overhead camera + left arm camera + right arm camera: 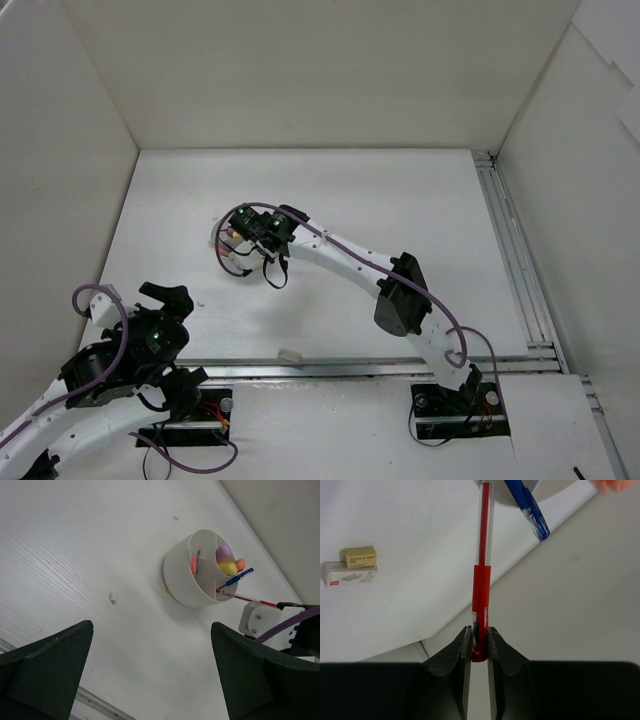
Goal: Sort the stationery into containers
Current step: Place the pen in the storage box, then pick up the stationery from the corner of the board, then place the stationery in the storage box, then pick up the stationery from the center of the board.
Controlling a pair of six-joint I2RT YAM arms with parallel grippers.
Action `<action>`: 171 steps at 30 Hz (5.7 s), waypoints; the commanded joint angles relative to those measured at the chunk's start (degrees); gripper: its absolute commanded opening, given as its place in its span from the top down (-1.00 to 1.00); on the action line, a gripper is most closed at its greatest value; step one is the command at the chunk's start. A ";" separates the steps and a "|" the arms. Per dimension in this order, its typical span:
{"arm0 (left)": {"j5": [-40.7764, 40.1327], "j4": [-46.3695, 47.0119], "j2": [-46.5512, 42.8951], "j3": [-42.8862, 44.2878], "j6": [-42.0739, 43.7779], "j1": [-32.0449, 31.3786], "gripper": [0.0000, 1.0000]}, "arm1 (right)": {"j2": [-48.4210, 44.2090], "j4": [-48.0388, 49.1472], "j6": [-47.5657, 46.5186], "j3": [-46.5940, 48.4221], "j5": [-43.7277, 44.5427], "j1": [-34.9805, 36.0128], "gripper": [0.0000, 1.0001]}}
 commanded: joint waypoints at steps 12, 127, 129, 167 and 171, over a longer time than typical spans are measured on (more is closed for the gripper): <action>-1.74 -2.87 0.56 0.07 -2.04 -0.48 -0.99 | 1.03 13.97 -3.14 0.99 -2.07 1.75 -0.09; 2.74 19.36 5.39 2.88 25.74 -1.01 -0.99 | -7.31 84.13 75.88 -25.73 -52.87 -14.16 -0.08; 2.91 19.36 5.57 3.14 25.91 -1.01 -0.99 | -8.55 84.40 75.44 -25.99 -52.52 -14.07 -0.08; 47.64 43.53 76.82 40.23 54.22 10.76 -0.99 | -91.95 56.89 97.85 -91.03 8.13 -19.35 -0.96; 46.16 40.22 84.57 46.62 50.97 11.29 -1.00 | -92.49 54.00 97.85 -90.77 9.78 -19.52 -0.96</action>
